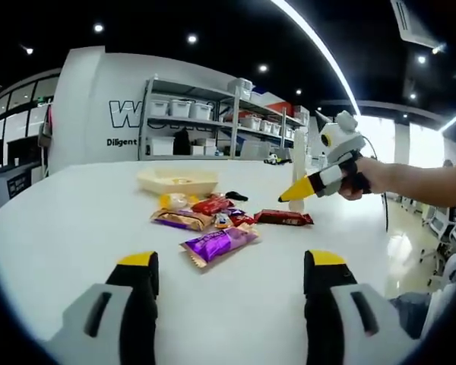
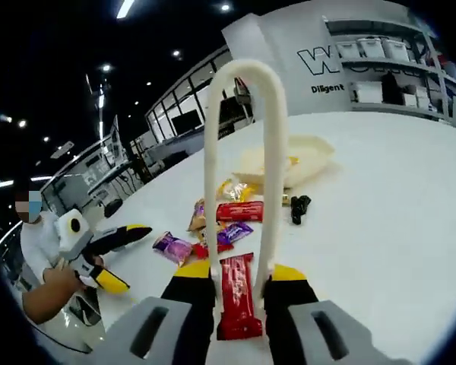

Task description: Place the target food into the container with the food tongs after gripping and lifting it, then release it inside without dropping or visibly crushing the food.

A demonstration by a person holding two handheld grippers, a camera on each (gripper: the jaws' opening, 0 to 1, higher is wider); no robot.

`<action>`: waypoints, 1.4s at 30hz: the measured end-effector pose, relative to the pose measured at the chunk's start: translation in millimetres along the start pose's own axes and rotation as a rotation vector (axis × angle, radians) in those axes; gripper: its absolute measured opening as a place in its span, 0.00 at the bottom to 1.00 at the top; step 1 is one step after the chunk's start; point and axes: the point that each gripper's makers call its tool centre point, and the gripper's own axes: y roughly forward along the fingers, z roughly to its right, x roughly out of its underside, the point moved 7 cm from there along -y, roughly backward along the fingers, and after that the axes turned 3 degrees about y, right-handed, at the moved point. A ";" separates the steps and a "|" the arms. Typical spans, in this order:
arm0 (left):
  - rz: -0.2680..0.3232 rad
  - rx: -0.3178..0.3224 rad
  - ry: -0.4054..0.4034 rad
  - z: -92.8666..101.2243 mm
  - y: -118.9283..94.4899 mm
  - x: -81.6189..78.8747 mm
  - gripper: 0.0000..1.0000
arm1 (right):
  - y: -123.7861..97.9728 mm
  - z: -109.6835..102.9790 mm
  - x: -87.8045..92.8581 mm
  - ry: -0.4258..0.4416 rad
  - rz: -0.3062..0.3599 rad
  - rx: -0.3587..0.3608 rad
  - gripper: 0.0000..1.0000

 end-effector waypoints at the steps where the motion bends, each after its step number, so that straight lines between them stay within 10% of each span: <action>1: 0.000 0.000 -0.003 -0.2 0.0 0.0 0.77 | 2.0 -0.5 -1.3 0.003 0.001 -0.006 0.20; 19: 0.003 -0.002 0.010 0.2 -0.2 -0.1 0.77 | 16.8 -3.3 12.8 -0.169 0.016 0.025 0.23; 42: -0.022 0.001 -0.006 1.5 0.9 2.7 0.77 | 11.2 -0.7 5.6 -0.061 0.102 0.029 0.18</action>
